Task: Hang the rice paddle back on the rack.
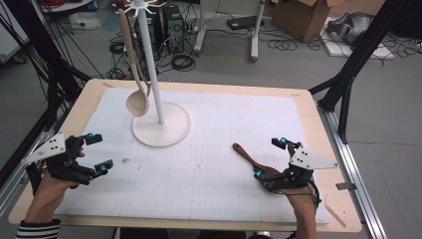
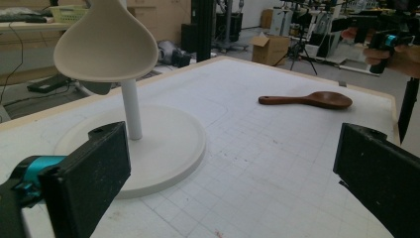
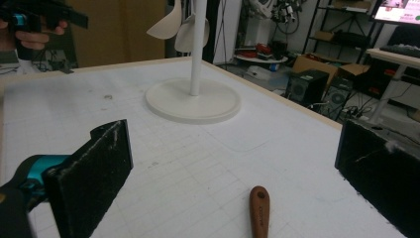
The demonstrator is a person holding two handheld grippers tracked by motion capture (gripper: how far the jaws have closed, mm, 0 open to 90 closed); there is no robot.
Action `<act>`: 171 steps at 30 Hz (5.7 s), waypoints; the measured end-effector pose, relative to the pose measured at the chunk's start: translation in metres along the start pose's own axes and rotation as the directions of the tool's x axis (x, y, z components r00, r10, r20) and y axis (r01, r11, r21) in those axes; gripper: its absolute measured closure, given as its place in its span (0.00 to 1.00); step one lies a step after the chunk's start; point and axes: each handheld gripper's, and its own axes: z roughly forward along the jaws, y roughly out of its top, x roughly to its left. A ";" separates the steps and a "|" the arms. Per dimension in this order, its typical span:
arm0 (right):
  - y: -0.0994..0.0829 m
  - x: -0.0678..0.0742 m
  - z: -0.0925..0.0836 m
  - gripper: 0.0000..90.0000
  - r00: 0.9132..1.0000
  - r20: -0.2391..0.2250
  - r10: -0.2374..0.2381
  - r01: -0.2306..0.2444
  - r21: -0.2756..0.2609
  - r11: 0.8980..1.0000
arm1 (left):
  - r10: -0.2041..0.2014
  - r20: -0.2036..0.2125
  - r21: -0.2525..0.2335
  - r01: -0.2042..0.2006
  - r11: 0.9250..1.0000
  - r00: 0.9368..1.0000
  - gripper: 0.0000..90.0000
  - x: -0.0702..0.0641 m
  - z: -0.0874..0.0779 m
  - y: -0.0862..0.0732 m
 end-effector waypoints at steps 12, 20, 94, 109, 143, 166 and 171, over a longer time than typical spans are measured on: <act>-0.005 0.000 -0.007 0.01 0.999 0.046 0.019 -0.021 0.026 0.999 | 0.002 -0.005 0.011 -0.002 1.000 1.000 0.02 0.000 0.002 -0.001; -0.009 -0.006 0.001 0.01 0.998 0.057 0.032 -0.039 0.119 0.992 | 0.002 -0.008 0.013 -0.002 1.000 1.000 0.02 0.002 0.002 -0.001; -0.016 -0.054 0.127 0.67 0.990 0.048 0.134 -0.097 0.919 0.382 | 0.020 -0.011 0.029 -0.019 0.999 1.000 0.02 -0.001 0.003 0.001; -0.013 -0.052 0.141 0.77 0.994 0.023 0.104 -0.056 0.946 0.320 | 0.024 -0.008 0.022 -0.023 0.999 1.000 0.02 -0.002 0.002 0.003; -0.006 -0.048 0.143 0.88 0.998 -0.004 0.062 -0.015 0.952 0.305 | 0.020 -0.004 0.027 -0.020 0.999 1.000 0.02 -0.004 0.005 0.002; 0.025 -0.036 0.107 0.88 0.998 -0.043 0.048 0.009 0.828 0.561 | 0.006 -0.010 0.023 -0.006 1.000 1.000 0.02 -0.011 0.012 0.003; 0.033 -0.032 0.098 0.88 0.997 -0.047 0.054 0.002 0.772 0.636 | 0.001 -0.008 0.028 -0.001 1.000 1.000 0.02 -0.013 0.016 0.004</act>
